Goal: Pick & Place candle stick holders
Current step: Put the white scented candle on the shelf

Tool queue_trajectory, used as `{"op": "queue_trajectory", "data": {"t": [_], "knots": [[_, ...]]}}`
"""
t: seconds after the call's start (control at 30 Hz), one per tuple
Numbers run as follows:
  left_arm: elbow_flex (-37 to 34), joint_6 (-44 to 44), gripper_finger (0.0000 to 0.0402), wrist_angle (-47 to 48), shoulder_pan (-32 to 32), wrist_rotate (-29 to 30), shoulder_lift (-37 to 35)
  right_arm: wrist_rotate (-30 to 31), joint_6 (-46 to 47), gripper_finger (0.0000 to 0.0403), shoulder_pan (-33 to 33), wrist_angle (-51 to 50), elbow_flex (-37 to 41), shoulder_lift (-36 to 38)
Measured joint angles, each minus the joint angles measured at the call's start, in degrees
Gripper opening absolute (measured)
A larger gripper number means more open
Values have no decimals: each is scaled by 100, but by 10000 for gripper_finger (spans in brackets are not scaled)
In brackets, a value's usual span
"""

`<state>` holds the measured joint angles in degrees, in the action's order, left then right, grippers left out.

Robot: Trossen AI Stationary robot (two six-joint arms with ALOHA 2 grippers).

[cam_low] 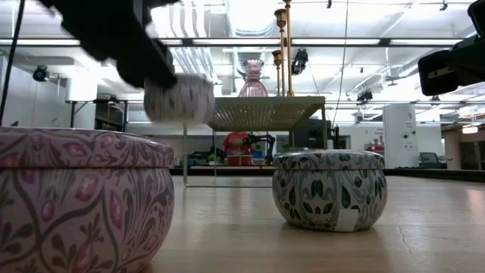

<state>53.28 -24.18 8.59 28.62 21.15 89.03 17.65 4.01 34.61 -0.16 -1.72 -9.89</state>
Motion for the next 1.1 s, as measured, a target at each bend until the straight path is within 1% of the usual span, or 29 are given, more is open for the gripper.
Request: {"op": "queue_trajectory", "data": {"t": [0.17,0.33,0.43,0.53,0.67,0.77,0.9,1.03,1.1], "knots": [[0,90,304,350,-75,198,-646,-1,0,8,-1,5,2,2],[4,463,304,563,-222,510,-1296,-2,0,8,-1,2,2,0],[7,628,304,724,-459,686,-1635,-2,0,8,0,3,2,2],[7,772,304,782,-757,705,-1903,0,0,8,-2,6,2,0],[9,1070,304,754,-1296,698,-2098,0,0,8,-1,4,2,0],[14,1110,305,749,-1812,704,-2137,0,0,8,-1,5,2,0],[116,1105,304,745,-2607,703,-2126,0,0,8,0,3,2,0],[336,910,305,689,-3487,760,-2032,-2,0,8,-1,3,2,0],[469,946,305,687,-3918,650,-1938,0,0,8,-2,2,2,1]]}}
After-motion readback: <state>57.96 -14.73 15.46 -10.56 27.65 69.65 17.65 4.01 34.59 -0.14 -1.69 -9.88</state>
